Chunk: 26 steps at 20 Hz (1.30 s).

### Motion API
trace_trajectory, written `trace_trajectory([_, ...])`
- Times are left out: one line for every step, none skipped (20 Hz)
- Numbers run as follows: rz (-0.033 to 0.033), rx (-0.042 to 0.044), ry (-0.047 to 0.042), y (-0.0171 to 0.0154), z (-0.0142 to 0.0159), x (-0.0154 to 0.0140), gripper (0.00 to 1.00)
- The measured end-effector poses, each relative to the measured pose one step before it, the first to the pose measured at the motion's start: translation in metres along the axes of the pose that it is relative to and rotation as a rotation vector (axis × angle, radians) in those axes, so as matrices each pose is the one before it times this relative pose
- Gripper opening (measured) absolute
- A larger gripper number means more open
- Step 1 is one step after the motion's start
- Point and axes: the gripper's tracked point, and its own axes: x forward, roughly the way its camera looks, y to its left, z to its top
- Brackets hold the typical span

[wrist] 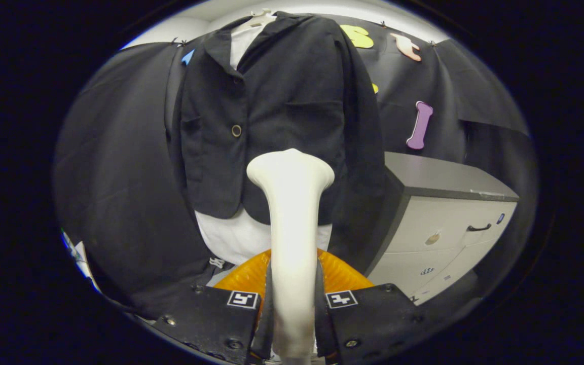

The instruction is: Iron the clothes twice with a garment steamer, once on the left side and once on the right side.

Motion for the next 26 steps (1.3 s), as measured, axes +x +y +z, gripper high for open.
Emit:
trace_trajectory([0.00193,-0.00494,0.01638,0.00095,-0.0075,0.00219,0.35])
trace_trajectory([0.00144,-0.00253,0.0162,0.00107,-0.00847,0.00079,0.35])
trace_trajectory([0.00317,-0.00054,0.01557,0.00066,-0.00745,0.0018,0.35])
trace_trajectory([0.00359,0.00139,0.01645,0.00159,-0.00599,0.00429,0.36])
trace_trajectory([0.00676,0.00756,0.02043,0.00102,-0.0043,0.00333,0.35])
trace_trajectory([0.0053,0.00874,0.01683,0.00046,-0.00435,0.003,0.35])
trace_trajectory([0.0011,0.00371,0.01218,-0.00054,-0.00174,0.00419,0.35])
trace_trajectory([-0.0003,-0.00289,0.01017,-0.0004,-0.00641,-0.00178,0.35])
trace_trajectory([-0.00253,-0.00135,0.00938,-0.00043,-0.00222,0.00033,0.35])
trace_trajectory([-0.00238,-0.00062,0.01119,-0.0005,-0.00319,0.00033,0.35])
trace_trajectory([0.00092,0.0057,0.00886,0.00026,-0.00071,-0.00138,0.35])
trace_trajectory([0.00487,0.00646,-0.00072,0.0015,0.00036,-0.00022,0.35])
trace_trajectory([0.00135,0.00099,-0.01013,0.00031,0.00299,-0.00133,0.35])
trace_trajectory([0.00125,-0.00233,-0.01962,-0.00013,0.00338,-0.00086,0.35])
trace_trajectory([0.00228,-0.00617,-0.02427,0.00105,0.0063,-0.00238,0.35])
trace_trajectory([0.00148,-0.01147,-0.028,0.00027,0.0076,-0.00468,0.35])
trace_trajectory([0.00589,-0.00957,-0.03026,0.00241,0.00991,-0.00523,0.35])
trace_trajectory([0.01036,-0.00686,-0.02877,0.00606,0.01137,-0.00827,0.35])
trace_trajectory([0.01102,-0.0021,-0.02986,0.00525,0.01253,-0.00573,0.35])
trace_trajectory([0.01284,-0.0006,-0.0349,0.00802,0.01492,-0.00536,0.35])
trace_trajectory([0.01118,-0.00285,-0.03622,0.00686,0.01675,-0.00448,0.35])
trace_trajectory([0.01312,0.00034,-0.03958,0.00818,0.01797,-0.00595,0.35])
trace_trajectory([0.01149,0.00194,-0.03994,0.00654,0.01787,-0.0034,0.35])
trace_trajectory([0.00823,0.00218,-0.03673,0.00565,0.01635,-0.00275,0.35])
trace_trajectory([0.00687,0.00549,-0.03357,0.0043,0.0159,-0.00146,0.35])
trace_trajectory([0.00353,-0.00057,-0.02955,0.00476,0.01477,-0.00074,0.35])
